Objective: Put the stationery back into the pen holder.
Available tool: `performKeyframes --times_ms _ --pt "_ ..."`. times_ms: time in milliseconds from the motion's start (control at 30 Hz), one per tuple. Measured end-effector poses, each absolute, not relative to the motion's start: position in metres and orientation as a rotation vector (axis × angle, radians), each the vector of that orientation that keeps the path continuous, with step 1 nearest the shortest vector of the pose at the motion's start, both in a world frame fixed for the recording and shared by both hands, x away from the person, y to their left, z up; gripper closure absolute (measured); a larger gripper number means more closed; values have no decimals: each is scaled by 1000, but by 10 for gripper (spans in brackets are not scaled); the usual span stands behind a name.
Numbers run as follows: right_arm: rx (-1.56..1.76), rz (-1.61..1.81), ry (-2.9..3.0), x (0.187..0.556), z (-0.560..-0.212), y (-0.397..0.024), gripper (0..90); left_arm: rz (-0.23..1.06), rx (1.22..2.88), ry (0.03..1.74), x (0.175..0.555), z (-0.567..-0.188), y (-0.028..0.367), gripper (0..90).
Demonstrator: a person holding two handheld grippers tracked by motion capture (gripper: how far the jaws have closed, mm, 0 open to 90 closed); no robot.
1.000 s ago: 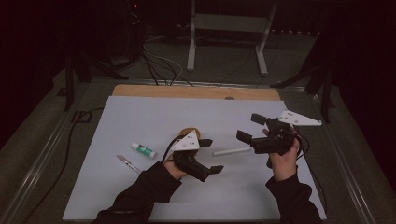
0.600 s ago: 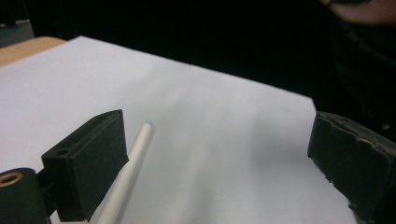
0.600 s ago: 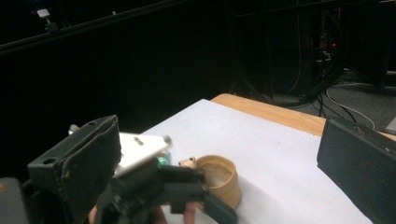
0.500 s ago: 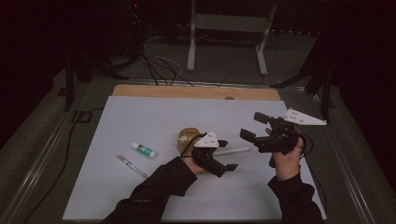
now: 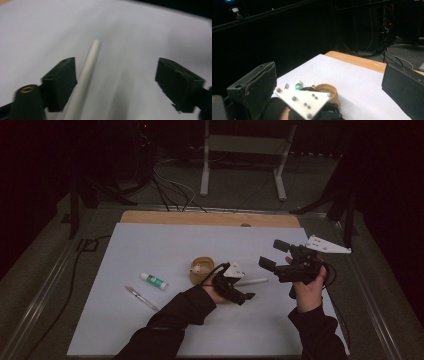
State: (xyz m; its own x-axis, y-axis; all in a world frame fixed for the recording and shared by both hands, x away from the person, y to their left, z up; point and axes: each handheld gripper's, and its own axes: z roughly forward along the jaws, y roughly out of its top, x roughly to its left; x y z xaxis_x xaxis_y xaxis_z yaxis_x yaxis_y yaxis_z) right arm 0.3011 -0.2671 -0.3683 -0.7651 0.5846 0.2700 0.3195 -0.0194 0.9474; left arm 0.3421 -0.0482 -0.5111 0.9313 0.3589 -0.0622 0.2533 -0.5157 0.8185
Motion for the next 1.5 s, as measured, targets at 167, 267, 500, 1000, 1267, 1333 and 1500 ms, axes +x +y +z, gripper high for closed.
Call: performKeyframes --times_ms 167,267,500,1000,1267,1333,1500 --pt "966 1872 2045 302 -369 -268 0 187 2190 483 346 -515 -50 261" --pt "969 1872 2045 302 -369 -267 0 214 2227 501 347 -515 -50 323" --pt "976 1867 2048 304 -371 -268 0 266 2277 536 351 -519 -53 448" --pt "983 1872 2039 305 -371 -270 0 309 2514 358 358 -502 -73 580" --pt "988 1877 2032 305 -371 -272 0 298 2670 312 366 -501 -84 623" --pt "987 1878 2031 305 -371 -272 0 293 2685 298 368 -500 -85 623" --pt "996 1882 2030 306 -371 -273 0 220 2746 257 374 -500 -87 628"
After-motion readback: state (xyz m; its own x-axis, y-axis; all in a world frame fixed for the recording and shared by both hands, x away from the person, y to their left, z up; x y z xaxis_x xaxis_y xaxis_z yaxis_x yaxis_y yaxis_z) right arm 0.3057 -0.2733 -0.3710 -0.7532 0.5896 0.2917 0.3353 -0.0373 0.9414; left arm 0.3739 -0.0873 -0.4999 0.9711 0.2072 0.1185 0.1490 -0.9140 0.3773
